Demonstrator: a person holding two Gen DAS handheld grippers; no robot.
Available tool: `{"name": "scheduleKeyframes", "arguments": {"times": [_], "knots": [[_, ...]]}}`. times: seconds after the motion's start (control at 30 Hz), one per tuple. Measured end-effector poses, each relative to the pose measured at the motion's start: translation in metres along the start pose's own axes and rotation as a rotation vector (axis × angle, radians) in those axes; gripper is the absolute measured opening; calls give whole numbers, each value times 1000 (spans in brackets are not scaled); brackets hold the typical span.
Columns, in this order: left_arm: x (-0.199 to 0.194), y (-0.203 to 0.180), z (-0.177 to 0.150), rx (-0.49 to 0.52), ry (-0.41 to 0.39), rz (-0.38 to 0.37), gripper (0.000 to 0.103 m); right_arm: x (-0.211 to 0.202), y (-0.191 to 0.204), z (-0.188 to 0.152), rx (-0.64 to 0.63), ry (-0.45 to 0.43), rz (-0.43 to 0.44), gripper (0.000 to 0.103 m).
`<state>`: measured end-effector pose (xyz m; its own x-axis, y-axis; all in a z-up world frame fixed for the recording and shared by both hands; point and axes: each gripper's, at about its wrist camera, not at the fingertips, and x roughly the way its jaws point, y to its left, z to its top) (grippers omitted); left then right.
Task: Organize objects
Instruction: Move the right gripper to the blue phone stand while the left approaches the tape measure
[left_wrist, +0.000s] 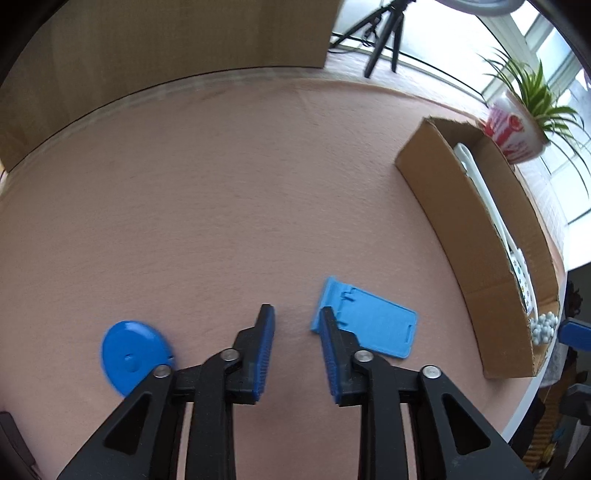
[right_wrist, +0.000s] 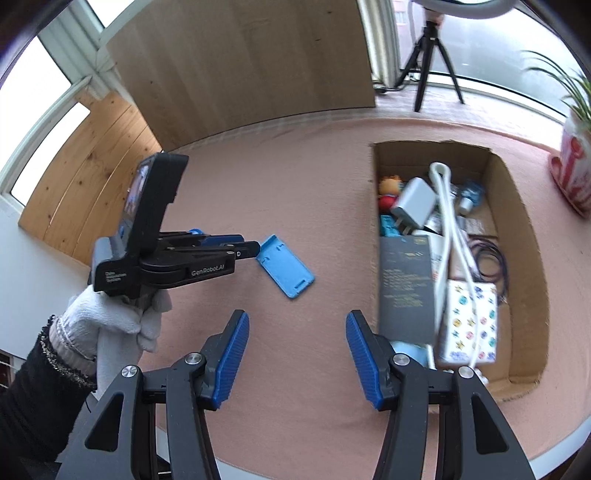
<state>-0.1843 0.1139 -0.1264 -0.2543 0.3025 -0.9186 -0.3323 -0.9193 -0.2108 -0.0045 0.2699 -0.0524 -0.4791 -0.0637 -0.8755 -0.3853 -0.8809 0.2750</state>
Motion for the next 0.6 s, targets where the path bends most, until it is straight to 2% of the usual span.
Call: {"name": "scheduleKeyframes", "arguments": {"times": [0.1,0.17,0.23,0.4,0.5,0.6], "knots": [[-22,22,-9,-39,-49,15,51,18,11,12,-40,22,21,51],[-33,36,-15,-64,-73,33,56,35,19,21,-61,47,30,51],[-41,47,-17,-82,-87,41,57,56,24,31,-87,77,21,51],[-52,79,-28,-136,-86,61,67,101,24,46,-101,138,-42,51],[-46,91,-30,-166,-74,55,73,117,22,49,-98,163,-54,51],[-35,98,-28,-180,-55,61,74,129,18,50,-86,175,-70,51]]}}
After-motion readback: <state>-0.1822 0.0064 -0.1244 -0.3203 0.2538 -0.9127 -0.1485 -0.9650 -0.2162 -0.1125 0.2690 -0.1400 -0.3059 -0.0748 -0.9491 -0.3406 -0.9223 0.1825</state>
